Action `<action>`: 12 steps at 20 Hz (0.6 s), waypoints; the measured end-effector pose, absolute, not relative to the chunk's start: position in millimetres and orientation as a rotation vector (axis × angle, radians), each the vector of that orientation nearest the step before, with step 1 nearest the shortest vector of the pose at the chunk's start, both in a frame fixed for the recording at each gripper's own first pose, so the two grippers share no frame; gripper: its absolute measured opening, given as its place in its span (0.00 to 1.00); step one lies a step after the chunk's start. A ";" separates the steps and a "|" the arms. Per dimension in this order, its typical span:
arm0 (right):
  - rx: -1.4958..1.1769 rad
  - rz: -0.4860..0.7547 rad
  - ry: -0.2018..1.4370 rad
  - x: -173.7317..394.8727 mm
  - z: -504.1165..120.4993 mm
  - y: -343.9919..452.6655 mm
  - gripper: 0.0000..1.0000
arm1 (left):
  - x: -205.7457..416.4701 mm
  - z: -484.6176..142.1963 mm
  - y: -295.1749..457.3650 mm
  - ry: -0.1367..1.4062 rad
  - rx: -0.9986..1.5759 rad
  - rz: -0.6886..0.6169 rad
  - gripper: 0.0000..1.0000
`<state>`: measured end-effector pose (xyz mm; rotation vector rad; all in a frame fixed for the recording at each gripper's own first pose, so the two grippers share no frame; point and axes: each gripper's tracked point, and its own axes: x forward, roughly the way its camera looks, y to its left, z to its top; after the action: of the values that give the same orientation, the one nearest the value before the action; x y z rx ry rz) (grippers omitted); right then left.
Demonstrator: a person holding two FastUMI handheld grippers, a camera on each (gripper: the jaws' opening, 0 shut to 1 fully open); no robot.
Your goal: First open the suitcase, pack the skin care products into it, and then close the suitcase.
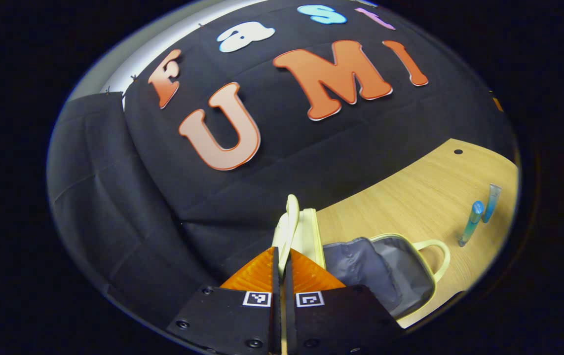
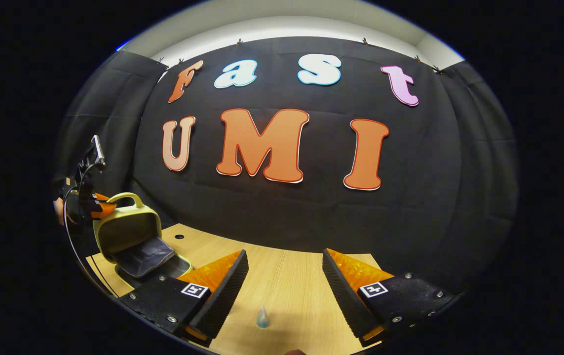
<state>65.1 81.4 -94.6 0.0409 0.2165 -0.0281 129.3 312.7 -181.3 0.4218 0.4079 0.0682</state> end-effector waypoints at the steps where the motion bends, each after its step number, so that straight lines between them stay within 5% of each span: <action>1: 0.048 -0.035 0.219 68.4 -93.5 90.4 0.95 | 133.1 -185.0 334.9 0.417 0.400 0.080 0.04; 12: 0.075 -0.086 0.287 92.4 -97.9 172.9 0.95 | 150.2 -304.6 522.6 0.589 0.318 0.161 0.04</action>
<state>92.4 172.9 -97.9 0.0746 0.2866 -0.0858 150.2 522.6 -304.6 0.3184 0.5893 0.1611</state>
